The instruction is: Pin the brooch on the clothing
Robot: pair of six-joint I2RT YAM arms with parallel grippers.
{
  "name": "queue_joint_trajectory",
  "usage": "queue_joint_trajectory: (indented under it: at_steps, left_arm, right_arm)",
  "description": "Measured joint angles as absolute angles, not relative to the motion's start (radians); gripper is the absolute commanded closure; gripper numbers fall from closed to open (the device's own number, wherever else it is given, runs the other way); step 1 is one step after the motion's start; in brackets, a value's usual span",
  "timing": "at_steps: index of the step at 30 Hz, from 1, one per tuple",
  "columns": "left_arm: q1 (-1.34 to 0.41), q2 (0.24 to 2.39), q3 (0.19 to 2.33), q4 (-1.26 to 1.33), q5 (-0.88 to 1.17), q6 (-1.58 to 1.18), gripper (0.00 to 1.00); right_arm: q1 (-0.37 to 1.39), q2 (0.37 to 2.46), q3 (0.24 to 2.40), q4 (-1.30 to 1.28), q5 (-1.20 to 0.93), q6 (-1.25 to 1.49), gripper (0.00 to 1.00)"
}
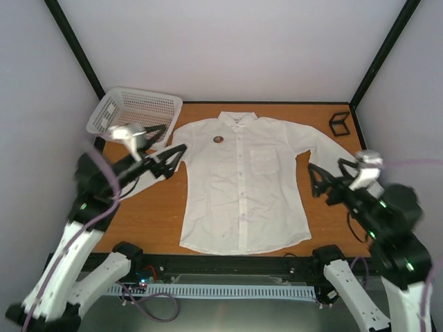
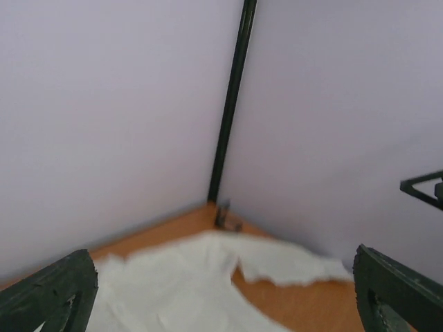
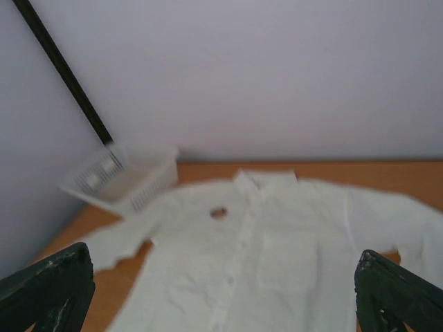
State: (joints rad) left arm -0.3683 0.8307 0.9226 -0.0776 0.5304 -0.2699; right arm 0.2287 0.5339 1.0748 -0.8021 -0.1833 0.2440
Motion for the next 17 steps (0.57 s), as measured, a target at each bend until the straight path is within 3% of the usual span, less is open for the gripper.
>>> queue_joint_trajectory:
  at_steps: [7, 17]
  left_arm:
    - [-0.368, 0.49, 1.004, -0.081, 0.36, -0.26, 0.0]
    - [-0.368, 0.398, 1.008, -0.171, 0.257, -0.272, 0.0]
  right_arm:
    - [0.229, 0.408, 1.345, -0.902, -0.156, 0.326, 0.0]
    - [0.228, 0.405, 1.407, -1.013, -0.106, 0.361, 0.0]
